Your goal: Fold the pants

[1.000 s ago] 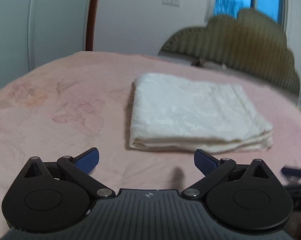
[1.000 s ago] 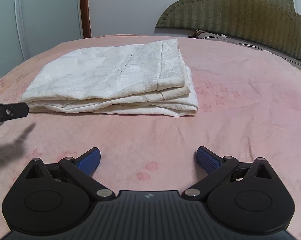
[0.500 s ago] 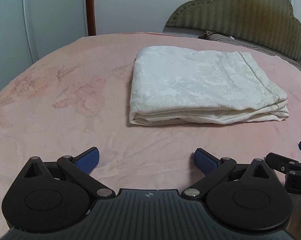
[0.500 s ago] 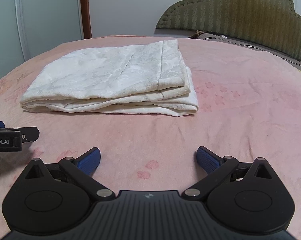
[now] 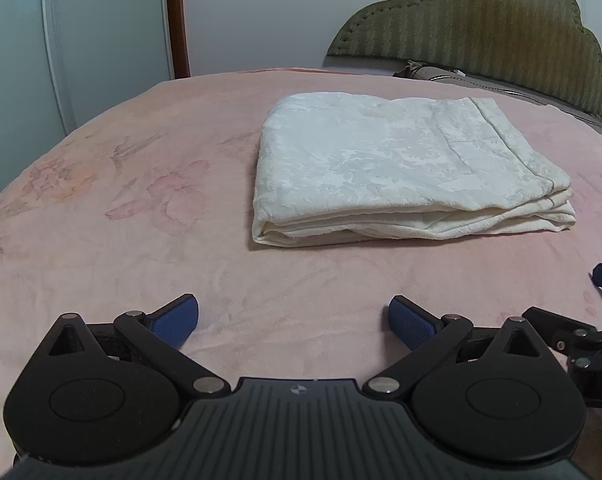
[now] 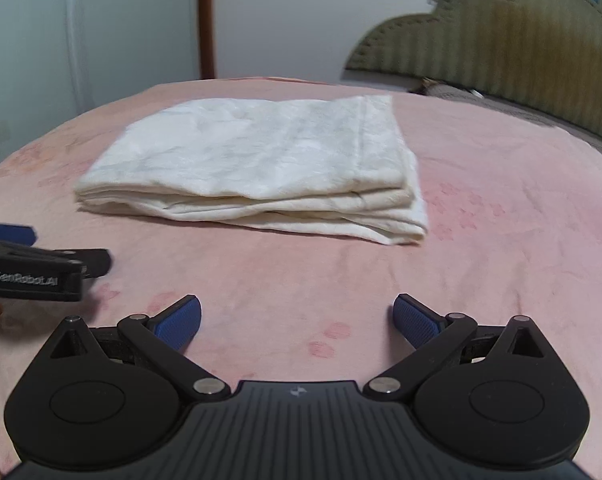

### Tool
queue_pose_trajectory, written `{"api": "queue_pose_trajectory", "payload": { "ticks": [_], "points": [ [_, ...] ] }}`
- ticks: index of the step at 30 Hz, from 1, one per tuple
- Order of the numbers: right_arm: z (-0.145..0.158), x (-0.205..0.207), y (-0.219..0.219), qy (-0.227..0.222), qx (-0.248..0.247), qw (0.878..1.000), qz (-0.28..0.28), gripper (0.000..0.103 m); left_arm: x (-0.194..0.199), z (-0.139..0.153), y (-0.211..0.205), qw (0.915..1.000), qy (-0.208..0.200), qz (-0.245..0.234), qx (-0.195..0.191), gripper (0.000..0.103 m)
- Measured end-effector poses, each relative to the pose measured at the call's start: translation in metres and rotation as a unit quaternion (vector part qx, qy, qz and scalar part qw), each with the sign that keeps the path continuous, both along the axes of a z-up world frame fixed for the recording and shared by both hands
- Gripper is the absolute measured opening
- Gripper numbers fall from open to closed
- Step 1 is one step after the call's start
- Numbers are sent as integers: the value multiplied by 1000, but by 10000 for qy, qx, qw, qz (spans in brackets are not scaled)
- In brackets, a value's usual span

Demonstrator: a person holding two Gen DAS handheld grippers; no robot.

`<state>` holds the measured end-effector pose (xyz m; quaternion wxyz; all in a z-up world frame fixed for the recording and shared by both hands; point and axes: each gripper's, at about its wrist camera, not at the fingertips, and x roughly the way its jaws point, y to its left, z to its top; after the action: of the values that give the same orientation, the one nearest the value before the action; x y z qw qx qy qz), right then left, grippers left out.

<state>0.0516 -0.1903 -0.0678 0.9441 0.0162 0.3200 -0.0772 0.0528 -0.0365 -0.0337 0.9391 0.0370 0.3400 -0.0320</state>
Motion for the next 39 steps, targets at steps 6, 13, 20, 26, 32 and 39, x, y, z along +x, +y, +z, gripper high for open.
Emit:
{"api": "queue_pose_trajectory", "payload": {
  "ticks": [6, 13, 20, 26, 32, 39],
  "points": [
    [-1, 3, 0, 103, 3, 9999, -27, 103, -2, 0, -1, 10000, 12, -38, 9, 103],
    [-1, 3, -5, 120, 147, 9998, -35, 103, -7, -1, -1, 10000, -63, -13, -47, 103],
    [-1, 2, -5, 98, 127, 9998, -71, 103, -7, 0, 2, 9996, 40, -209, -163, 103],
    [-1, 2, -9, 98, 170, 9993, -303, 103, -8, 0, -1, 9999, 57, -108, -112, 103],
    [-1, 2, -9, 114, 169, 9994, -295, 103, -9, 0, -2, 9999, 47, -75, -100, 103],
    [-2, 3, -9, 112, 173, 9994, -296, 103, -9, -1, -1, 9999, 36, -71, -121, 103]
  ]
}}
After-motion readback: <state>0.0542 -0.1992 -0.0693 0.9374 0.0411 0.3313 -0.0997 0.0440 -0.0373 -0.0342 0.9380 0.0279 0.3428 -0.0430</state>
